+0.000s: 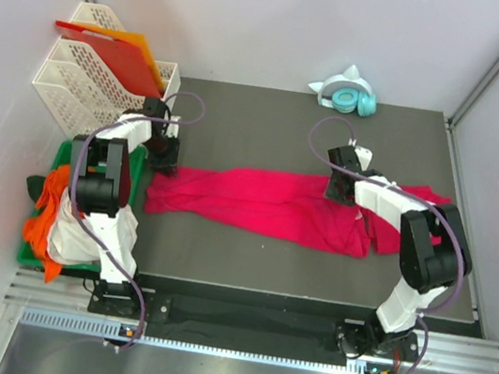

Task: Fold and stack the t-shirts
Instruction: Fold the other side of the tshirt into a rectangle

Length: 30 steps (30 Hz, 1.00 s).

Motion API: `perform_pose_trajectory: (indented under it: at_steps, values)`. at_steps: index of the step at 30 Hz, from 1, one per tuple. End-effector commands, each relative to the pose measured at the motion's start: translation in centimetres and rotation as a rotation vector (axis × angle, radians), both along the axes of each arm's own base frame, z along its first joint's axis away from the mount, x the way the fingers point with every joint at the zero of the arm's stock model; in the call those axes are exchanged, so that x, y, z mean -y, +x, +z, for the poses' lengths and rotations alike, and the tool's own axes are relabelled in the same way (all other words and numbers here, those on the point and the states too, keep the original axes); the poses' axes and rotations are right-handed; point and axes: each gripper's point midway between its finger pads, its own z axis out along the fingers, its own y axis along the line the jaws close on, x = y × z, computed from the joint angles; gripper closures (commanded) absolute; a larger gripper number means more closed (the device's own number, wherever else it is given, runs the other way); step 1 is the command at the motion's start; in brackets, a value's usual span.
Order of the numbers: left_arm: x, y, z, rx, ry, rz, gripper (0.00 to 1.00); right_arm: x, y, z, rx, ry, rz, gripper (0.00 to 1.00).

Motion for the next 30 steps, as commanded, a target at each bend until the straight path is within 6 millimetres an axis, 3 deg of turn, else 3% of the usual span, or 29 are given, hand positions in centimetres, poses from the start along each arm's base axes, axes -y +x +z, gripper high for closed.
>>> perform_pose_trajectory:
  at_steps: [1, 7, 20, 26, 29, 30]
  values:
    - [-0.9, 1.6, -0.5, -0.003, 0.038, 0.022, 0.7, 0.6, 0.9, -1.3, -0.029, 0.027, -0.024, 0.64]
    - [-2.0, 2.9, -2.0, -0.039, 0.09, 0.038, 0.73, 1.6, 2.0, -3.4, -0.097, 0.013, -0.056, 0.66]
    - [-2.7, 8.0, -2.9, -0.013, 0.109, 0.044, 0.74, 3.7, 6.8, -2.7, -0.069, 0.009, -0.144, 0.67]
    - [-2.3, 10.0, -1.4, 0.034, 0.086, 0.037, 0.75, 4.3, 8.0, -2.1, -0.059, 0.011, -0.154, 0.67]
    - [-1.5, 10.0, 1.3, 0.09, 0.047, 0.026, 0.75, 3.8, 8.4, -0.7, -0.02, 0.02, -0.129, 0.68]
    - [-0.9, 9.6, 1.6, 0.096, 0.017, 0.017, 0.75, 3.5, 8.7, 0.6, 0.011, 0.031, -0.12, 0.67]
